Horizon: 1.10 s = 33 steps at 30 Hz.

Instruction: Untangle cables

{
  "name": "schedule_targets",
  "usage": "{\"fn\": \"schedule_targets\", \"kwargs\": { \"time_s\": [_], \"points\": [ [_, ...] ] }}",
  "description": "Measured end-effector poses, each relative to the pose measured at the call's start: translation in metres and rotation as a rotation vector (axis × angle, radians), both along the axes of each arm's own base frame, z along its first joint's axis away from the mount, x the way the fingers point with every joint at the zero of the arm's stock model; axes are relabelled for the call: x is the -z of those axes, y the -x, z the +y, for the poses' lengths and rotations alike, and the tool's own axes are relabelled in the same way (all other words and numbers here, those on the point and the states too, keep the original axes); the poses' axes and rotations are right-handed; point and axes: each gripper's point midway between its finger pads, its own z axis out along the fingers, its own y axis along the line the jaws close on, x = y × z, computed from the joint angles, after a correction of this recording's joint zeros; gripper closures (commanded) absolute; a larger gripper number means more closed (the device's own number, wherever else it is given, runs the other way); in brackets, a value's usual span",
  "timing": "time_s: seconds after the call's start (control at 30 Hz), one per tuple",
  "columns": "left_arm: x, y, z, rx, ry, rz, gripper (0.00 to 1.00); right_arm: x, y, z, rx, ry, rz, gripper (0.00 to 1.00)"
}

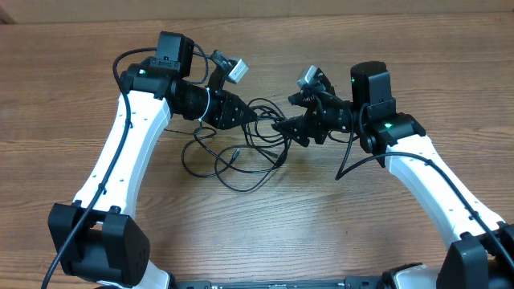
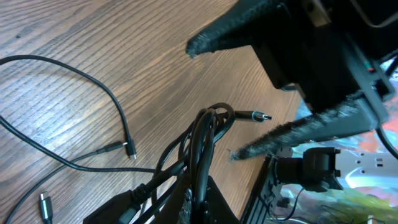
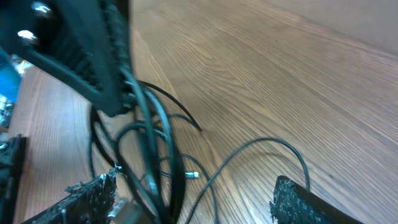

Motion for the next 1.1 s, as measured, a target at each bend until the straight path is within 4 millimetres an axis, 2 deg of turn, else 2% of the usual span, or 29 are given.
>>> {"fn": "schedule_targets", "kwargs": {
  "time_s": [0.07, 0.17, 0.2, 0.27, 0.3, 0.33, 0.8, 0.9, 1.0, 1.1],
  "points": [
    [-0.001, 0.001, -0.001, 0.004, 0.008, 0.000, 0.96, 0.002, -0.002, -0.002, 0.013, 0.012, 0.003, 0.22],
    [-0.003, 0.001, -0.002, 0.008, 0.019, 0.001, 0.96, 0.005, -0.002, -0.004, 0.027, 0.026, 0.011, 0.42],
    [-0.003, 0.001, -0.002, 0.009, 0.020, 0.001, 0.96, 0.006, -0.002, -0.004, 0.025, 0.032, 0.003, 0.53],
    [-0.003, 0.001, -0.002, 0.010, 0.023, 0.000, 0.96, 0.007, -0.001, -0.004, 0.030, 0.032, 0.019, 0.83],
    [-0.004, 0.001, -0.003, 0.010, 0.025, -0.002, 0.96, 0.008, 0.000, -0.003, 0.025, 0.034, 0.020, 0.93],
    [-0.004, 0.001, -0.003, 0.011, 0.026, -0.001, 0.96, 0.008, 0.000, -0.003, 0.025, 0.035, 0.020, 0.96],
    [-0.004, 0.001, -0.002, 0.010, 0.026, -0.001, 0.94, 0.008, 0.005, 0.000, 0.005, 0.027, 0.033, 0.96],
    [-0.004, 0.001, -0.002, 0.009, 0.025, -0.002, 0.90, 0.006, 0.007, 0.002, -0.011, 0.013, 0.037, 0.96],
    [-0.001, 0.000, 0.000, 0.004, 0.007, -0.006, 0.77, 0.005, 0.011, 0.004, -0.031, -0.002, 0.049, 0.96],
    [0.002, -0.002, 0.002, -0.002, -0.015, -0.014, 0.75, 0.002, 0.019, 0.008, -0.067, -0.028, 0.068, 0.96]
  ]
}}
